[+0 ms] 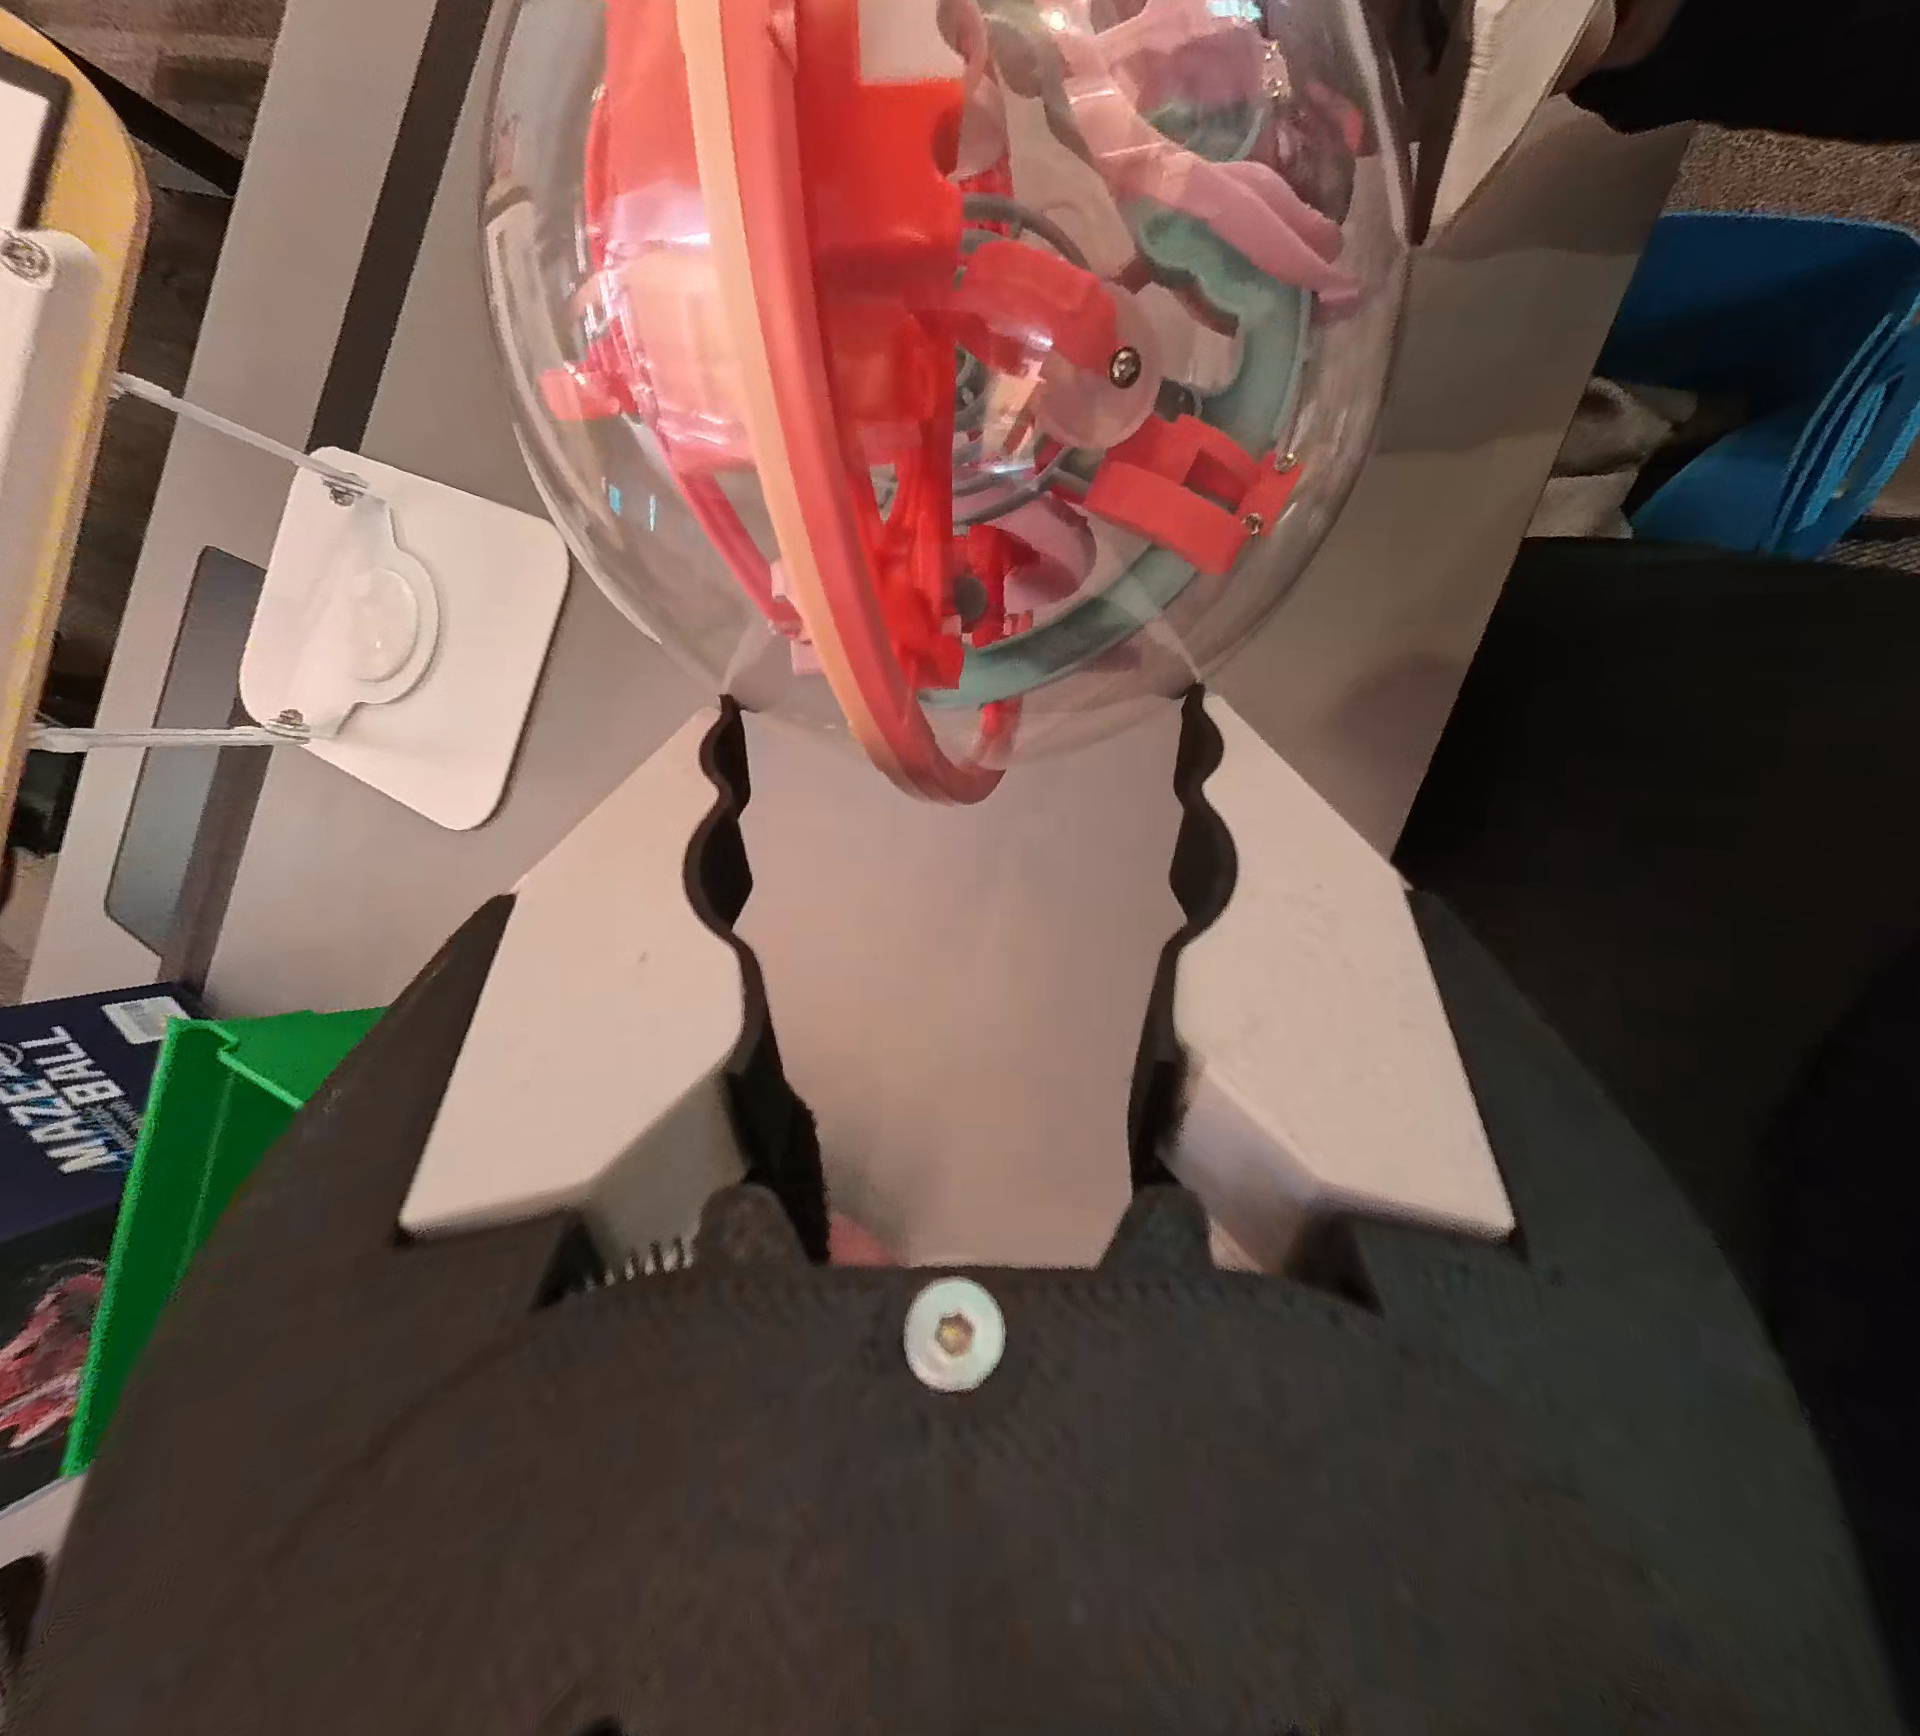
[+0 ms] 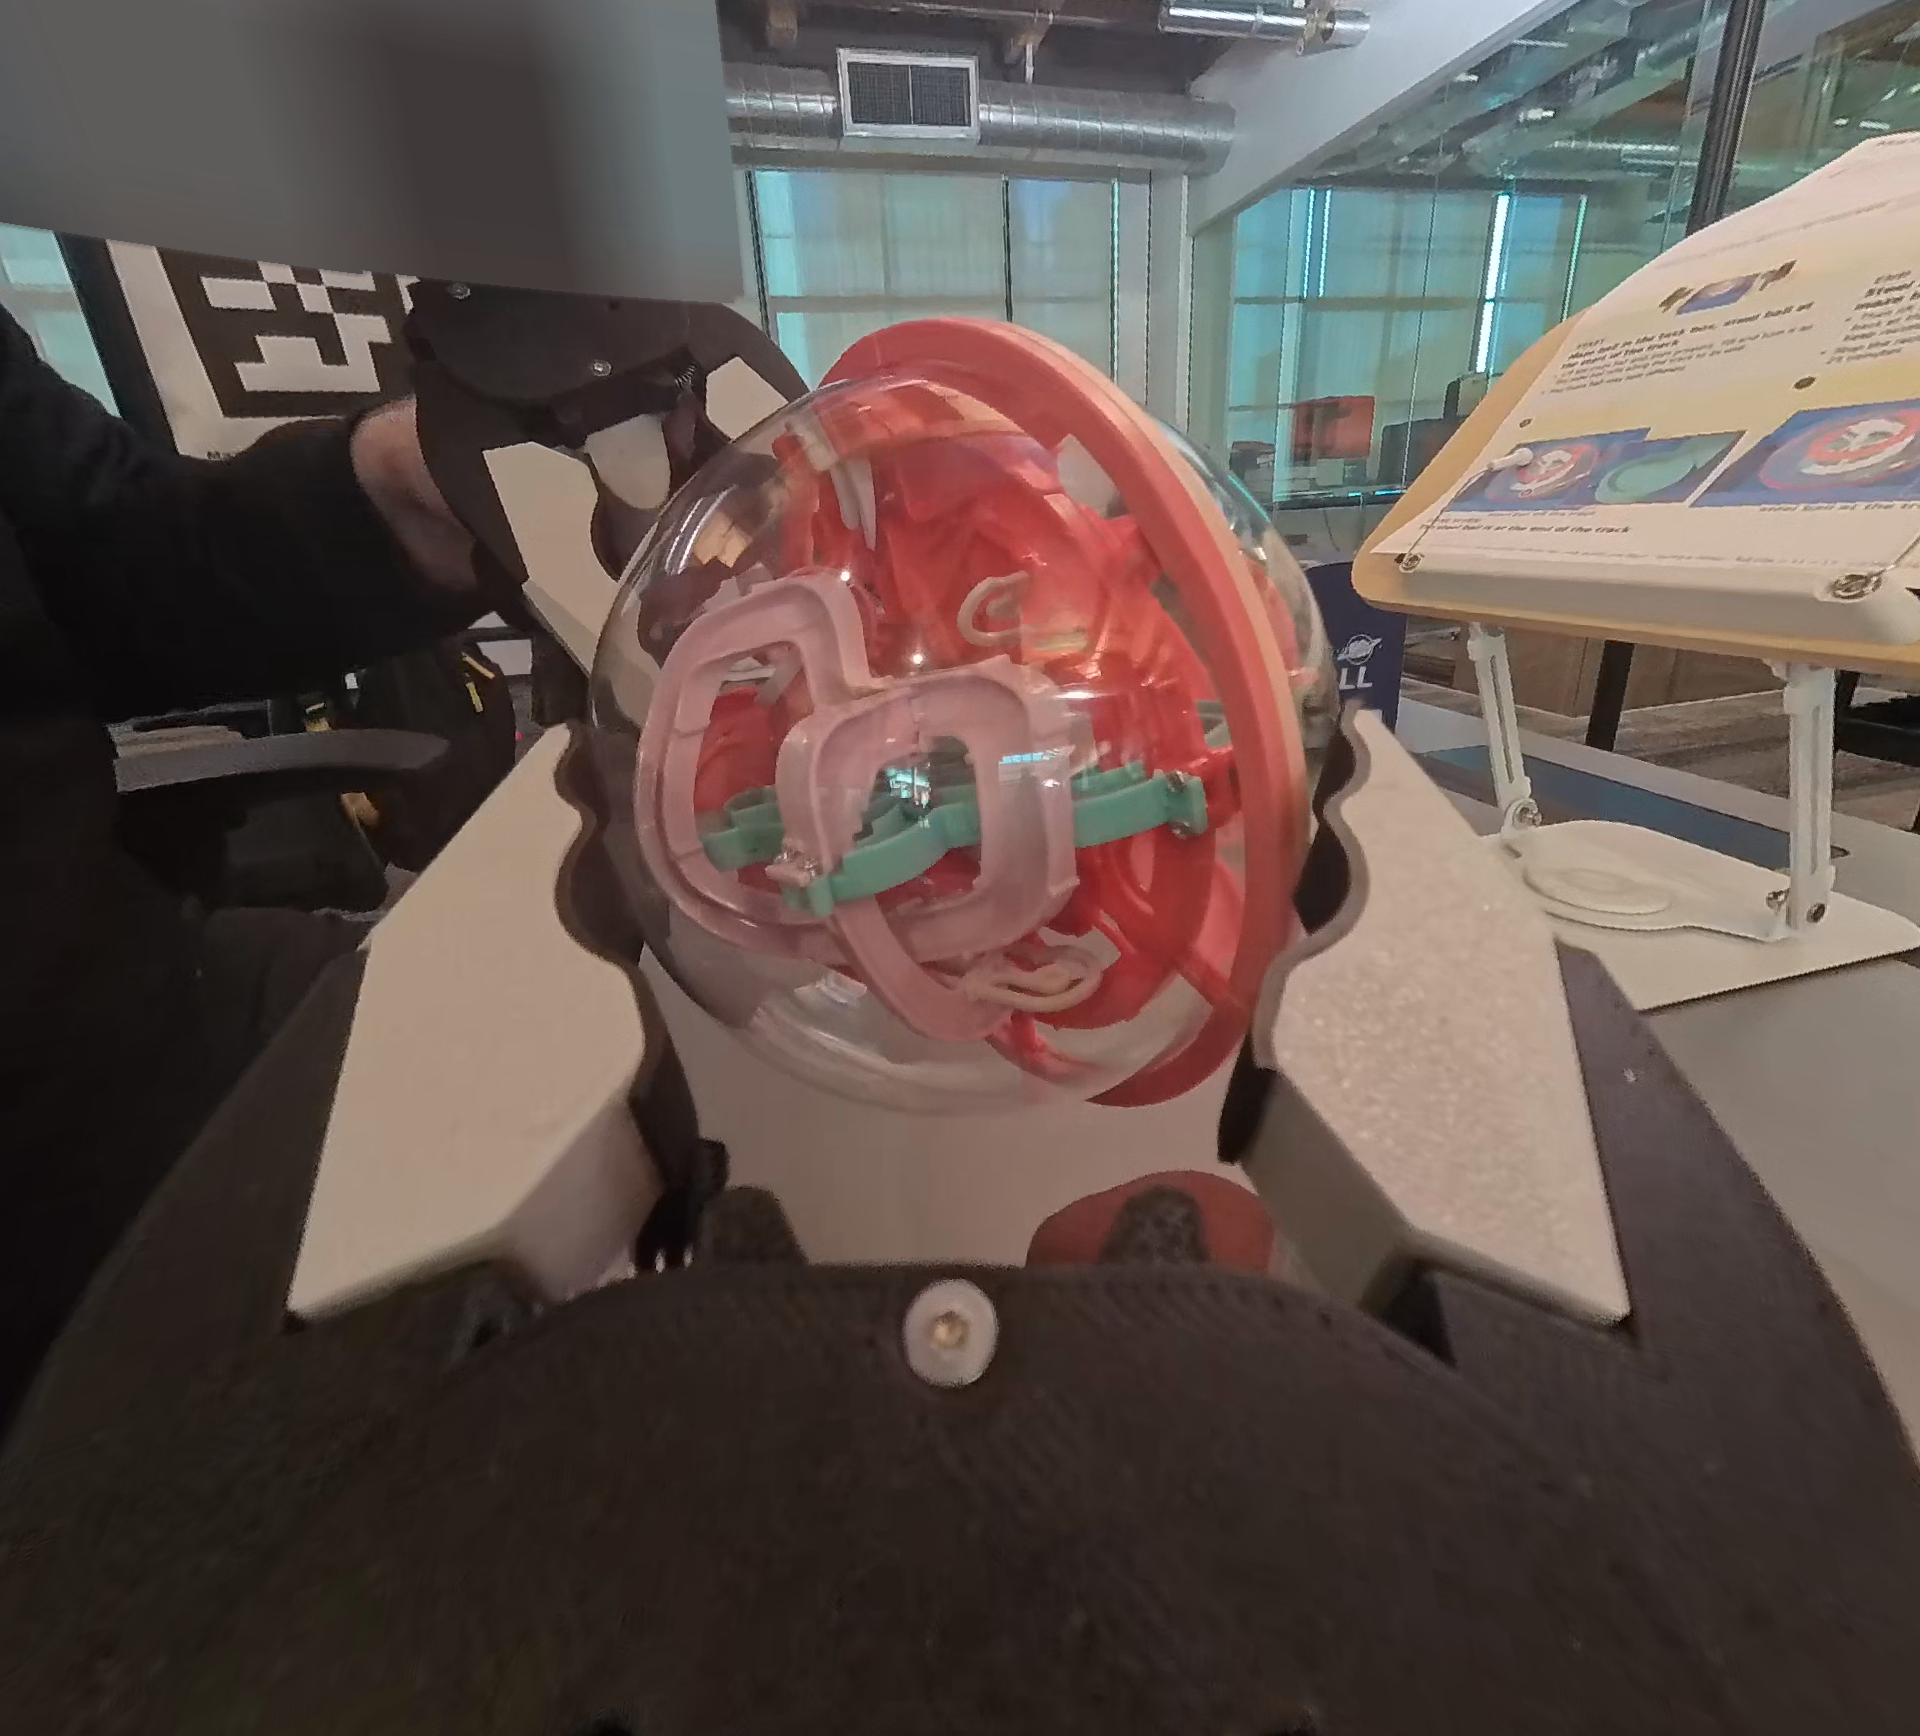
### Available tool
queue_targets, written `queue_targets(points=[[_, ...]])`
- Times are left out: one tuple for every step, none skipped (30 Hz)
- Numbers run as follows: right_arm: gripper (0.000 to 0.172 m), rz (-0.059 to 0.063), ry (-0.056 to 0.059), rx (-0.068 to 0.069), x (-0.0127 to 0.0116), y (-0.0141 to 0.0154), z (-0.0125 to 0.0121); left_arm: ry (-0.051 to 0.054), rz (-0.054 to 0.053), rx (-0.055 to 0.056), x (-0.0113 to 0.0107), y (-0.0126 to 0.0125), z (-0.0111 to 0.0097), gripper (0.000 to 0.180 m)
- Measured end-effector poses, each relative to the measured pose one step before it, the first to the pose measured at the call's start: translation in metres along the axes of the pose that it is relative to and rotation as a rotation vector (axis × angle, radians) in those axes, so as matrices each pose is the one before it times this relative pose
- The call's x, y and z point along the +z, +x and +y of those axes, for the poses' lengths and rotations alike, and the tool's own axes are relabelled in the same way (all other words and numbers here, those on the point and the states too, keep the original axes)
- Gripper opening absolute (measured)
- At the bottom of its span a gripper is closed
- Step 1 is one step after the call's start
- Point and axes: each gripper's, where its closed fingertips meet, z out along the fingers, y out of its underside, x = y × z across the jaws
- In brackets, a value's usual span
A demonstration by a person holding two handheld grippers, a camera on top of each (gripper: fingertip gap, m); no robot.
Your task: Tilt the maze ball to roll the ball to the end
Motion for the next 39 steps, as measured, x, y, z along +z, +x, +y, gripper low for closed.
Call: queue_targets(points=[[0.132, 0.0025, 0.0044, -0.0055, 0.00001, 0.00024, -0.00119, -0.0026, -0.0049, 0.0099, -0.00068, -0.00103, -0.00100, 0.082], [0.132, 0.0022, 0.0069, -0.0077, -0.00014, 0.00000, -0.00172, -0.0040, -0.0030, 0.0053, -0.00047, -0.00049, -0.00102, 0.081], [0.132, 0.0013, 0.0082, -0.0049, -0.00003, -0.00009, -0.00171, -0.0049, -0.0034, 0.0055, -0.00071, -0.00044, -0.00111, 0.081], [0.132, 0.0021, 0.0066, -0.0037, 0.00007, 0.00018, -0.00123, -0.0034, -0.0068, 0.0089, -0.00099, -0.00091, -0.00134, 0.081], [0.132, 0.0016, 0.0052, 0.0002, -0.00012, 0.00027, -0.00055, -0.0054, -0.0045, 0.0062, -0.00088, -0.00059, -0.00113, 0.081], [0.132, 0.0007, 0.0030, 0.0014, -0.00025, 0.00029, -0.00005, -0.0109, -0.0026, 0.0066, -0.00073, -0.00028, -0.00066, 0.081], [0.132, -0.0003, -0.0012, 0.0019, -0.00030, 0.00015, 0.00073, -0.0127, -0.0036, 0.0102, -0.00086, -0.00062, -0.00050, 0.081], [0.132, -0.0008, 0.0024, 0.0025, -0.00060, 0.00031, 0.00056, -0.0076, -0.0055, 0.0104, -0.00141, -0.00082, -0.00174, 0.081], [0.133, -0.0010, 0.0146, 0.0063, -0.00085, 0.00042, -0.00089, -0.0052, -0.0022, 0.0060, -0.00141, -0.00022, -0.00233, 0.081], [0.133, -0.0017, 0.0172, 0.0099, -0.00068, -0.00006, -0.00159, -0.0067, 0.0007, 0.0019, -0.00114, 0.00031, -0.00201, 0.081], [0.133, 0.0014, 0.0059, 0.0029, -0.00024, 0.00015, -0.00053, -0.0070, -0.0063, 0.0088, -0.00100, -0.00075, -0.00137, 0.081], [0.133, 0.0022, 0.0021, -0.0027, -0.00010, 0.00016, -0.00036, -0.0070, -0.0044, 0.0079, -0.00077, -0.00052, -0.00087, 0.081], [0.134, 0.0007, 0.0030, -0.0007, -0.00008, 0.00020, -0.00053, -0.0056, -0.0018, 0.0042, -0.00037, -0.00045, -0.00065, 0.081], [0.134, 0.0010, 0.0028, 0.0002, -0.00010, 0.00022, -0.00019, -0.0050, -0.0016, 0.0041, -0.00021, -0.00045, -0.00048, 0.081], [0.134, 0.0013, 0.0008, -0.0007, -0.00007, 0.00016, 0.00028, -0.0050, -0.0019, 0.0051, -0.00004, -0.00031, -0.00014, 0.081], [0.134, 0.0020, -0.0007, -0.0006, -0.00018, 0.00002, 0.00029, -0.0040, -0.0006, 0.0023, 0.00009, -0.00001, -0.00032, 0.081], [0.134, 0.0019, -0.0038, -0.0004, -0.00002, 0.00008, 0.00020, -0.0016, -0.0029, 0.0032, 0.00007, -0.00012, -0.00038, 0.081], [0.134, 0.0030, -0.0013, -0.0060, -0.00032, 0.00006, -0.00039, 0.0056, -0.0068, 0.0054, -0.00029, -0.00039, -0.00122, 0.081], [0.134, 0.0009, 0.0035, -0.0061, -0.00054, -0.00011, -0.00136, 0.0059, -0.0018, -0.0010, -0.00030, 0.00018, -0.00130, 0.081], [0.134, -0.0005, 0.0028, -0.0040, -0.00050, -0.00004, -0.00137, 0.0059, -0.0034, -0.0005, -0.00023, -0.00004, -0.00101, 0.081], [0.135, 0.0010, -0.0024, -0.0068, -0.00008, 0.00017, -0.00036, 0.0036, -0.0076, 0.0045, 0.00000, -0.00070, -0.00032, 0.081], [0.135, 0.0019, -0.0070, -0.0076, 0.00051, 0.00038, 0.00071, 0.0039, -0.0091, 0.0067, 0.00017, -0.00050, -0.00031, 0.081], [0.136, 0.0005, -0.0087, -0.0074, 0.00059, 0.00030, 0.00122, 0.0006, -0.0080, 0.0066, 0.00006, -0.00031, 0.00031, 0.081], [0.136, -0.0008, -0.0083, -0.0075, 0.00047, 0.00002, 0.00100, 0.0000, -0.0077, 0.0059, -0.00024, -0.00040, 0.00057, 0.081], [0.136, 0.0006, -0.0050, -0.0120, 0.00048, -0.00052, 0.00026, -0.0010, -0.0080, 0.0082, -0.00021, -0.00033, 0.00066, 0.080], [0.136, 0.0031, 0.0012, -0.0162, 0.00079, -0.00061, -0.00100, 0.0005, -0.0080, 0.0082, -0.00038, -0.00075, 0.00048, 0.080], [0.136, 0.0043, 0.0018, -0.0142, 0.00091, -0.00056, -0.00139, 0.0060, -0.0061, 0.0042, -0.00083, -0.00097, -0.00007, 0.080], [0.137, 0.0037, -0.0023, -0.0093, 0.00091, -0.00025, -0.00127, 0.0113, -0.0047, 0.0034, -0.00100, -0.00089, -0.00064, 0.080], [0.137, 0.0045, -0.0001, -0.0124, 0.00078, -0.00044, -0.00190, 0.0140, -0.0076, 0.0095, -0.00091, -0.00082, -0.00060, 0.080], [0.137, 0.0051, -0.0003, -0.0168, 0.00064, -0.00063, -0.00239, 0.0148, -0.0094, 0.0083, -0.00091, -0.00099, -0.00050, 0.080], [0.137, 0.0043, -0.0051, -0.0150, 0.00084, -0.00067, -0.00219, 0.0108, -0.0064, 0.0017, -0.00077, -0.00052, -0.00039, 0.080], [0.137, 0.0021, -0.0097, -0.0114, 0.00061, -0.00056, -0.00204, 0.0117, -0.0068, 0.0010, -0.00118, -0.00069, -0.00095, 0.080], [0.137, 0.0023, -0.0074, -0.0134, 0.00027, -0.00007, -0.00262, 0.0162, -0.0104, 0.0045, -0.00146, -0.00101, -0.00193, 0.080], [0.137, 0.0025, -0.0081, -0.0131, 0.00025, 0.00008, -0.00242, 0.0113, -0.0094, 0.0053, -0.00112, -0.00102, -0.00155, 0.080], [0.138, 0.0045, -0.0073, -0.0140, 0.00047, 0.00005, -0.00212, 0.0090, -0.0098, 0.0065, -0.00085, -0.00115, -0.00127, 0.080], [0.138, 0.0065, -0.0053, -0.0164, 0.00063, -0.00009, -0.00218, 0.0080, -0.0094, 0.0086, -0.00067, -0.00133, -0.00101, 0.080], [0.138, 0.0070, -0.0071, -0.0197, 0.00034, -0.00007, -0.00185, 0.0084, -0.0107, 0.0139, -0.00074, -0.00141, -0.00094, 0.080], [0.138, 0.0063, -0.0052, -0.0184, 0.00006, -0.00026, -0.00195, 0.0072, -0.0071, 0.0089, -0.00073, -0.00104, -0.00093, 0.080], [0.138, 0.0048, 0.0009, -0.0145, -0.00021, -0.00035, -0.00265, 0.0070, -0.0023, 0.0036, -0.00076, -0.00057, -0.00123, 0.080]])
